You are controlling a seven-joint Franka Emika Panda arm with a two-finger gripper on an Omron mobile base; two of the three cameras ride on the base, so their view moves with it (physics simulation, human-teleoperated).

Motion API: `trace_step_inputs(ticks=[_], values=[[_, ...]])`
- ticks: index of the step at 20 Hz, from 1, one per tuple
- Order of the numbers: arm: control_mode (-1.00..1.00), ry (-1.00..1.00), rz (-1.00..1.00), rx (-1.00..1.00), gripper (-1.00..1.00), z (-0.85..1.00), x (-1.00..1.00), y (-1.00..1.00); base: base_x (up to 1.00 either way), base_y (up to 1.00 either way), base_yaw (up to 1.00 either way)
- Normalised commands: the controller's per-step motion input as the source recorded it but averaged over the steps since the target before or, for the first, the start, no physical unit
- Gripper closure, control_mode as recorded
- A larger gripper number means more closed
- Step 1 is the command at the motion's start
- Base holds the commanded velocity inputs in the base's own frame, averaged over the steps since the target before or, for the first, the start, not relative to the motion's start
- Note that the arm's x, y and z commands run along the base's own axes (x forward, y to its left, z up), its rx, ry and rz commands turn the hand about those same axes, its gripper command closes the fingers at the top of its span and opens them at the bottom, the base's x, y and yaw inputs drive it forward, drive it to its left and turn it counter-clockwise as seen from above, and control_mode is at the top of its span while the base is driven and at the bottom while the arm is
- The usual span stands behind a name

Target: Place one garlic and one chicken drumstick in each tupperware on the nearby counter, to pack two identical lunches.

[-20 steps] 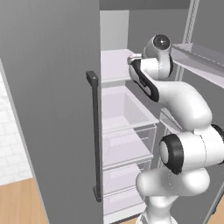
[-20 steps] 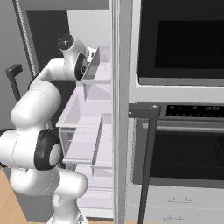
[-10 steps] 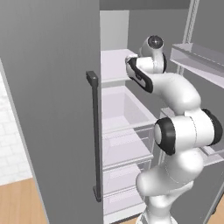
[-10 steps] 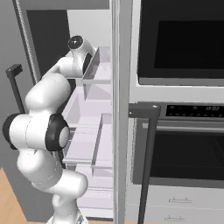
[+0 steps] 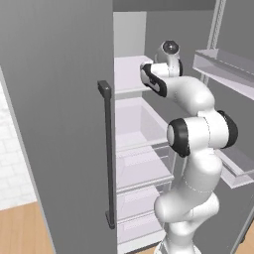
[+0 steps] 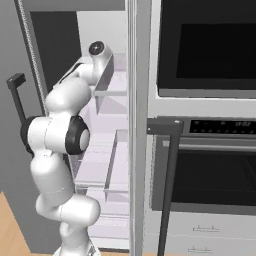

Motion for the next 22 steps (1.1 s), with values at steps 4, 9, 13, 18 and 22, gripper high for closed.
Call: trace_step_inputs(ticks=[4,9,13,18,22], values=[[-1.00,0.04,0.00,0.00,-1.00,-0.14,0.46,0.00,0.00,0.00,0.00],[-1.00,0.04,0.00,0.00,-1.00,-0.23,0.37,0.00,0.00,0.00,0.00],[-1.00,0.03,0.00,0.00,1.00,-0.53,0.01,-0.07,0.00,0.00,0.00],[-1.00,-0.01,0.00,0.01,1.00,-0.07,0.00,-0.05,0.00,0.00,0.00],[-1.00,-0.04,0.00,0.00,1.00,0.00,-0.23,0.00,0.00,0.00,0.00]])
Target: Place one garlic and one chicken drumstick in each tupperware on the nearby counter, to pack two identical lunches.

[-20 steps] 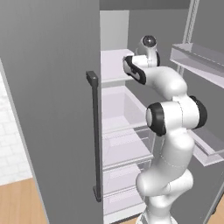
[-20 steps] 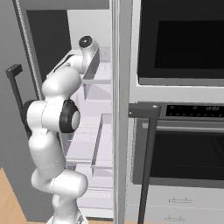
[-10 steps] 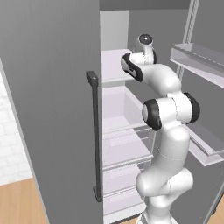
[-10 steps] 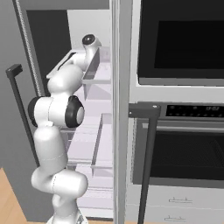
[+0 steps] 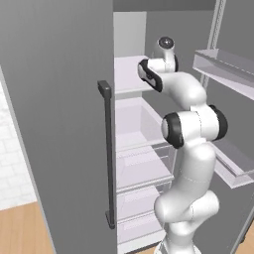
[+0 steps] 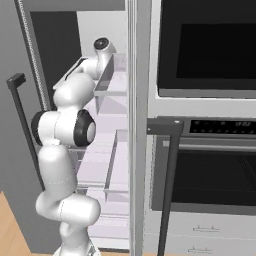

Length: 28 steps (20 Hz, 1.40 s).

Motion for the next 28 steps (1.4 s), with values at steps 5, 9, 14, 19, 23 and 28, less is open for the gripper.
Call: trace_step_inputs(ticks=[5,9,14,19,23,28], values=[[-1.00,-0.28,0.00,0.00,1.00,0.00,-0.98,0.26,0.00,0.00,0.00],[-1.00,-0.37,0.00,0.00,1.00,0.03,-1.00,0.51,0.00,0.00,0.00],[-1.00,-0.43,0.00,0.01,1.00,0.76,-1.00,0.35,0.00,0.00,0.00],[-1.00,-0.08,0.00,0.00,1.00,0.68,-1.00,0.22,0.00,0.00,0.00],[-1.00,0.08,0.03,0.00,1.00,0.20,-1.00,0.10,0.00,0.00,0.00],[-1.00,0.15,0.00,0.00,1.00,-0.01,-1.00,0.03,0.00,0.00,0.00]])
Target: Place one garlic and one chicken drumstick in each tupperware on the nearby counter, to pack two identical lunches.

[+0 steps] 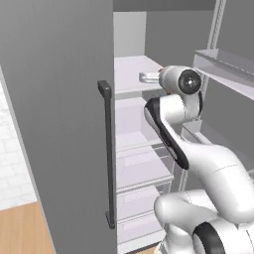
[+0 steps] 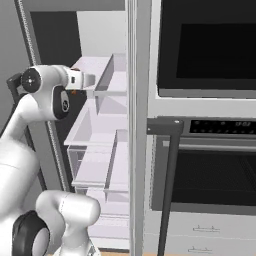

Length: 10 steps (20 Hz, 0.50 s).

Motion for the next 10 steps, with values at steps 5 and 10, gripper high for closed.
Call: trace_step_inputs(ticks=[5,10], values=[[-1.00,0.21,0.00,-0.01,1.00,-0.79,-1.00,0.03,0.00,0.00,0.00],[-1.00,0.34,0.05,-0.04,1.00,-0.89,-0.90,0.08,0.00,0.00,0.00]])
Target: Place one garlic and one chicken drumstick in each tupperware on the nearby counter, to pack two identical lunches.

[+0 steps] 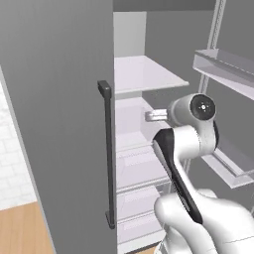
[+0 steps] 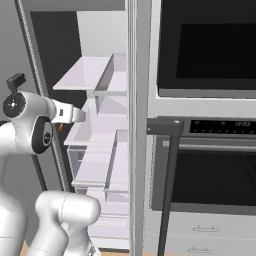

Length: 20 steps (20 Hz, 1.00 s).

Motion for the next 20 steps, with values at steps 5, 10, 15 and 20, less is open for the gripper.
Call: trace_step_inputs(ticks=[5,10,15,20], values=[[1.00,0.13,0.05,-0.01,1.00,-0.29,-0.53,0.08,-0.40,0.10,0.04],[1.00,0.00,0.00,0.00,1.00,0.00,0.00,0.00,-1.00,0.33,0.13],[1.00,0.00,0.00,0.00,1.00,0.00,0.00,0.00,-1.00,0.58,0.18],[1.00,0.00,0.00,0.00,1.00,0.00,0.00,0.00,-1.00,0.11,-0.28]])
